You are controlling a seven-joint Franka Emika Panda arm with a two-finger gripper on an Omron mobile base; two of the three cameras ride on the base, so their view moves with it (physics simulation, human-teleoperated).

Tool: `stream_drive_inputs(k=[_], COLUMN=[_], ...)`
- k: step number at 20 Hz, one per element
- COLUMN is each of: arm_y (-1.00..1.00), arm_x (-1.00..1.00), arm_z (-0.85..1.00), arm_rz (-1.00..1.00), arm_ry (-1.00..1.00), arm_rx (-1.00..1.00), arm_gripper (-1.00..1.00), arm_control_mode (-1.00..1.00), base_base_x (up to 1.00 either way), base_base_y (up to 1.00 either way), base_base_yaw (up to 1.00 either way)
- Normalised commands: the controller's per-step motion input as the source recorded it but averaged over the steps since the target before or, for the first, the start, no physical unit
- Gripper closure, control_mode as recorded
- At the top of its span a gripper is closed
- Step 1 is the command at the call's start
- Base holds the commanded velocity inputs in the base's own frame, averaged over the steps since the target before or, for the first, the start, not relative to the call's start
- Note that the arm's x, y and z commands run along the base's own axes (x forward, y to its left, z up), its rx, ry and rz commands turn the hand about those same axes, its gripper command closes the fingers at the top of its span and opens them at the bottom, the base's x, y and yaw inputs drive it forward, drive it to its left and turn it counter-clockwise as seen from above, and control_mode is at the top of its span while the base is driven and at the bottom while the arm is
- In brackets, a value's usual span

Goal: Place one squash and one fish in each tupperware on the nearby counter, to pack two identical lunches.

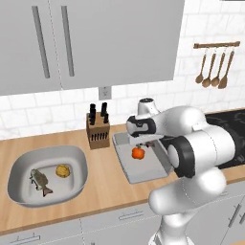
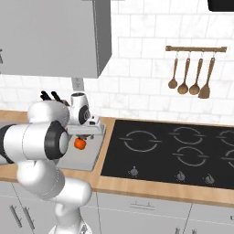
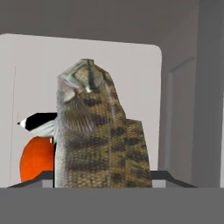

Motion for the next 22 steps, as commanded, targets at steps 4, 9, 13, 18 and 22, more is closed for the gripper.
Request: stream_drive_inputs(k=[4, 9, 13, 18, 22], arm_y=[-0.03, -0.08, 0.0, 0.0, -0.28], arm_x=[0.0, -0.01, -0.37, -1.0, -1.0], arm_z=[0.01, 0.27, 0.66, 0.26, -0.01], arm_rz=[0.0, 0.0, 0.02, 0.03, 0.02], arm_ry=[0.0, 0.01, 0.0, 0.0, -0.05], arm_rx=[0.0, 0.0, 0.0, 0.0, 0.05], arm_gripper=[-1.0, -1.0, -1.0, -1.0, -1.0], arm_control_mode=[-1.0, -1.0, -1.0, -1.0, -1.0], base_base_x=[0.0, 0.0, 0.0, 0.0, 0.0], base_base_y=[0.0, 0.0, 0.0, 0.0, 0.0], base_base_yaw=[0.0, 0.0, 0.0, 0.0, 0.0])
